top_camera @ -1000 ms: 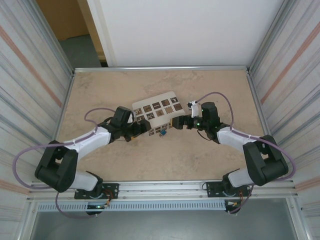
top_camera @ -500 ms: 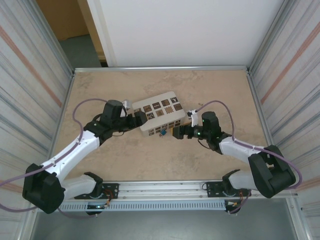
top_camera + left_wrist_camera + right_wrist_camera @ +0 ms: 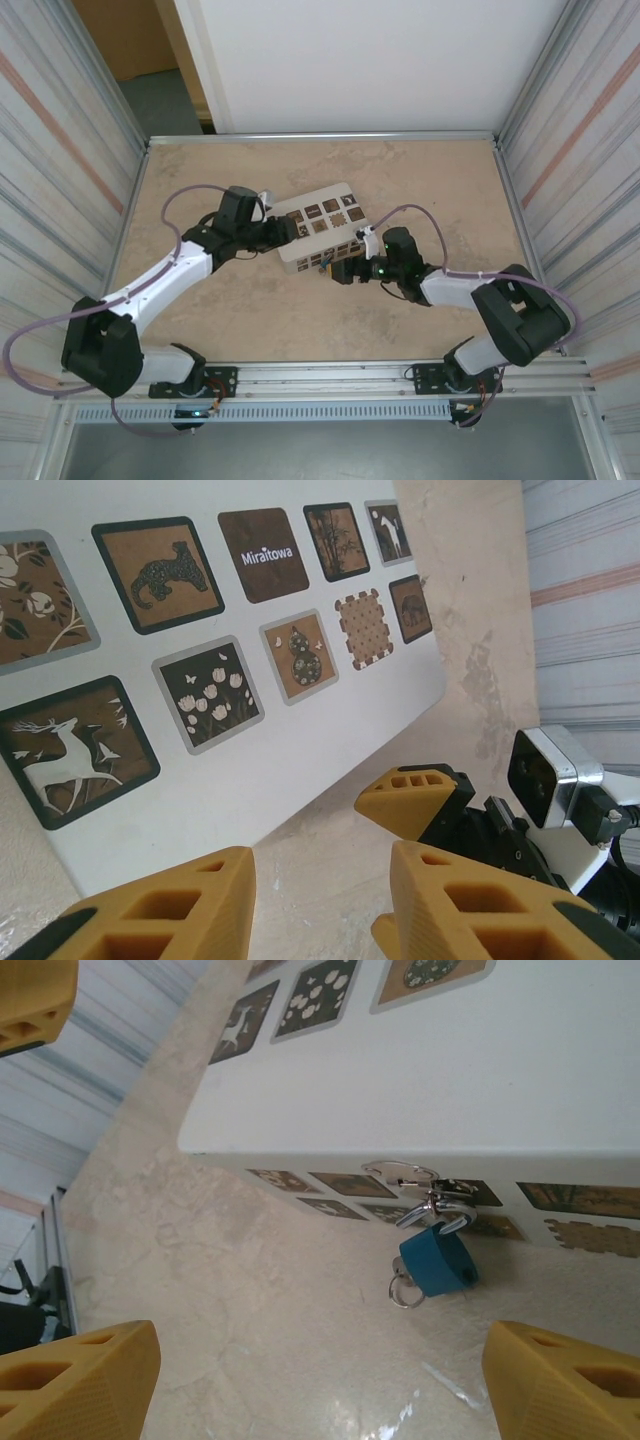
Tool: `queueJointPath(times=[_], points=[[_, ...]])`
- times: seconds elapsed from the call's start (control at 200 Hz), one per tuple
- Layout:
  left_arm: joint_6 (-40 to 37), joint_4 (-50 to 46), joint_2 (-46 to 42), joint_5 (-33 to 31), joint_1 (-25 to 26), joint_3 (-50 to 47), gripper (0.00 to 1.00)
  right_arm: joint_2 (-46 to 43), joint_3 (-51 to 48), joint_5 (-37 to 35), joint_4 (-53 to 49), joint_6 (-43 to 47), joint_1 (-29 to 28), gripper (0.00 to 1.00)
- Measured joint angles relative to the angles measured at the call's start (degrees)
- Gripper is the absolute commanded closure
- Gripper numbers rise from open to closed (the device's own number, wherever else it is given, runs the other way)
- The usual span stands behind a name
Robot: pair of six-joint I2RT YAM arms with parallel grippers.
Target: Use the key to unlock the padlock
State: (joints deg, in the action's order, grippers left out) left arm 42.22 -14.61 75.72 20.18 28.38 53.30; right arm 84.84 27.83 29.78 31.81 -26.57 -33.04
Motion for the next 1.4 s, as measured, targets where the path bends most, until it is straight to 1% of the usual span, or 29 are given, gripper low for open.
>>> queueJointPath(times=[0.22,0.501,0.877,1.398], points=[[0.0,1.4,3.6,1.2,-0.4,1.2,0.62,4.4,1.7,-1.5,1.5,0.0,-0.4,0.19],[0.0,1.5,7.2,1.3,-0.7,1.2,0.62,6.9,2.1,-1.7,2.9,0.0,-0.4,0.15],[0.0,1.6,10.3,1.9,-0.7,1.2,0.63,7.1,2.1,-1.7,3.0,0.0,-0.2,0.15],[0.5,1.7,10.4,2.9,-0.6,-0.1,0.63,8.0,2.1,0.3,6.6,0.0,0.1,0.16]])
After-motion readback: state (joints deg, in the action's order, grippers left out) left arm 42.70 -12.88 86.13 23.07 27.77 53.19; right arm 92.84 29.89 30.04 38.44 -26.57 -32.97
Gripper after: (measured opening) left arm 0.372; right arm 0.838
